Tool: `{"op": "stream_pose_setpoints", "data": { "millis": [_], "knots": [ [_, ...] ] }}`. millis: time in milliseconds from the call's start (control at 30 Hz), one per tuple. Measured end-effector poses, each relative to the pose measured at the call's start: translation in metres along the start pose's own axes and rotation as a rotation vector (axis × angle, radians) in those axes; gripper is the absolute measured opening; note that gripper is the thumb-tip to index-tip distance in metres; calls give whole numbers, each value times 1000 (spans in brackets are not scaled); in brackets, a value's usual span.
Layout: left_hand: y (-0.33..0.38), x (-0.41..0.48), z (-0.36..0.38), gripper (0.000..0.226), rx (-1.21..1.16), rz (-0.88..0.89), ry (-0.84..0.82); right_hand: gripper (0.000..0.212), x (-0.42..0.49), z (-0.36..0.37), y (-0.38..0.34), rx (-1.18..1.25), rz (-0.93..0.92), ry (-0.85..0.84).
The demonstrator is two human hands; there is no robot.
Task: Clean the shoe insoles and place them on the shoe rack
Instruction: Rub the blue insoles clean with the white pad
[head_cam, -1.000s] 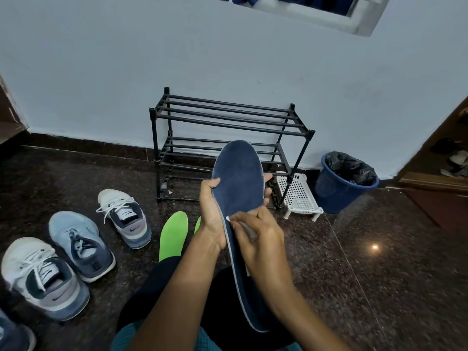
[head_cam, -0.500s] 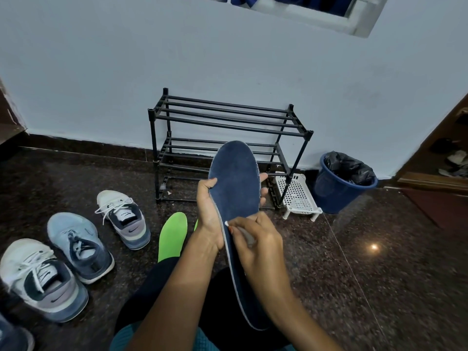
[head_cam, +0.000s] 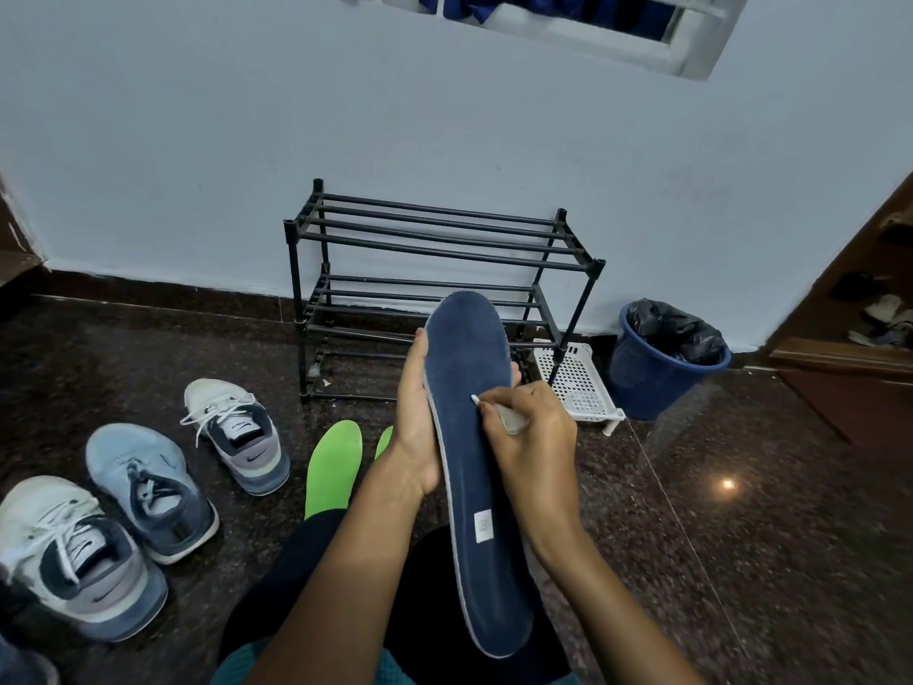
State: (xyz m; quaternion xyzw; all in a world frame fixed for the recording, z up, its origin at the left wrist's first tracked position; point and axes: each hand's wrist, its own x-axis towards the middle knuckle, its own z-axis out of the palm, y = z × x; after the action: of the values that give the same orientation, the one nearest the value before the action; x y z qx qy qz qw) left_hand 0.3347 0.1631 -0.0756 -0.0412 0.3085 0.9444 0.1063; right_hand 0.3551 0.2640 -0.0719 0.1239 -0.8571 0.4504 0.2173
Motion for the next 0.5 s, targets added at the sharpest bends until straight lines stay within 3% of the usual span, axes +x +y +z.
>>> {"op": "stream_pose_setpoints", "data": {
  "millis": [133, 400, 500],
  "knots": [
    [-2, 3, -1, 80, 18, -17, -5, 11, 5, 0, 3, -10, 42, 5],
    [-4, 0, 0, 41, 137, -56, -58, 13, 26, -2, 2, -6, 33, 64],
    [-6, 1, -1, 56, 90, -14, -17, 18, 26, 0, 5, -103, 8, -5]
  ]
}}
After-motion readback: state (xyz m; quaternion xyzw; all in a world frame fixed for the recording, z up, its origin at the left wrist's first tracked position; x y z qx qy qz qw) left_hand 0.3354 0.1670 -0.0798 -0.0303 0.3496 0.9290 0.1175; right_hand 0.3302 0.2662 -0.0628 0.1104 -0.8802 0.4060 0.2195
